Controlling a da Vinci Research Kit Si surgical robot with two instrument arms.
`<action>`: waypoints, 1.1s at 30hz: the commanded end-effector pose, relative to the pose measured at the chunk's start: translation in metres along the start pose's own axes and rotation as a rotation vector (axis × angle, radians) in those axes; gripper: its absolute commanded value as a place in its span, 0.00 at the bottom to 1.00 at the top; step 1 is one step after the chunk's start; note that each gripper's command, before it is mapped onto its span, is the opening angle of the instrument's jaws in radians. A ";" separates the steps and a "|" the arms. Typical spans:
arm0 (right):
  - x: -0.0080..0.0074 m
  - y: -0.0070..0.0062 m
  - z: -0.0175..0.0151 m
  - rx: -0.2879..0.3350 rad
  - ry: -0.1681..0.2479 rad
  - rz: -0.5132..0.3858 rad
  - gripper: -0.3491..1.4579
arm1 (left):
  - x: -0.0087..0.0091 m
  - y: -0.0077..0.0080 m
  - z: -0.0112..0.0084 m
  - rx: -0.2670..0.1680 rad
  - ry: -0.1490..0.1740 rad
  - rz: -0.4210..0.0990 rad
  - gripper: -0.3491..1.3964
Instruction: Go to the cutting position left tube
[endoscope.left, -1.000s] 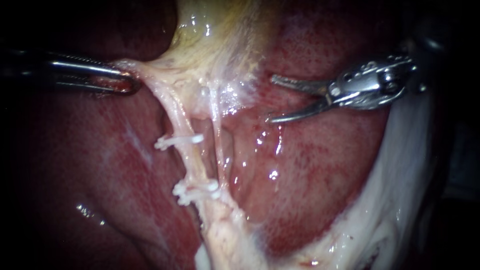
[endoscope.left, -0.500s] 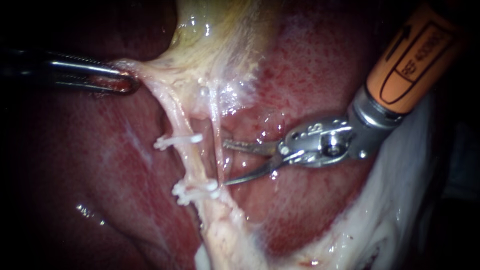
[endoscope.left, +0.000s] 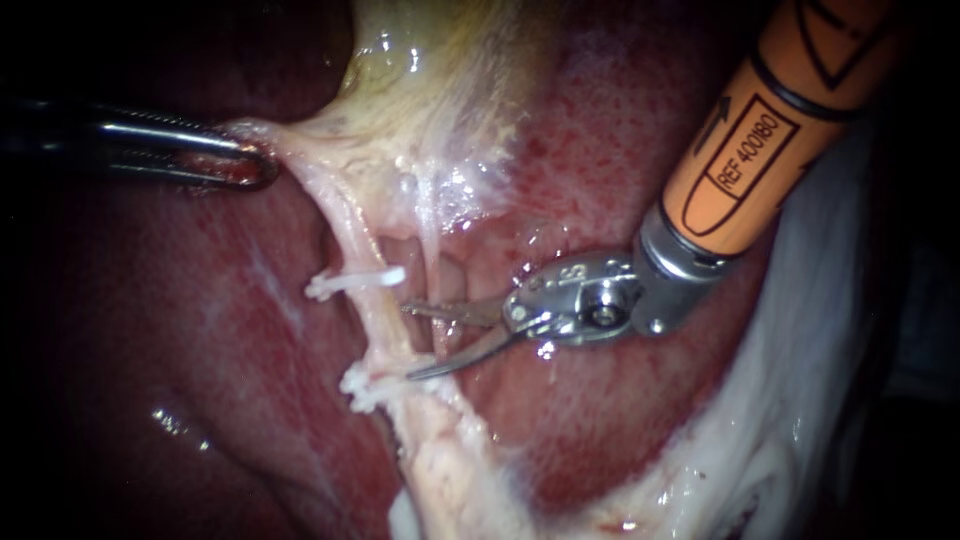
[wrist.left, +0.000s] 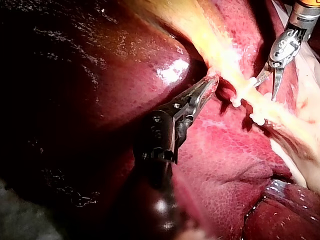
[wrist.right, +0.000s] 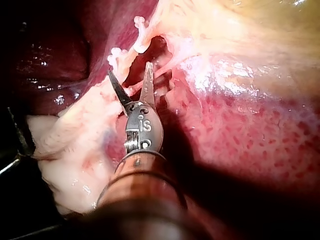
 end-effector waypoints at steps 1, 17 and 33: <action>-0.0001 0.0002 0.0000 -0.003 0.001 0.000 0.99 | 0.0000 0.0000 0.0000 0.000 0.000 0.000 0.00; 0.0028 0.0002 0.0030 0.107 0.067 0.012 0.99 | -0.0002 0.0000 0.0002 0.002 0.000 0.001 0.00; 0.0060 0.0001 0.0065 0.130 0.133 0.040 0.99 | -0.0001 0.0001 0.0005 0.004 0.001 0.000 0.00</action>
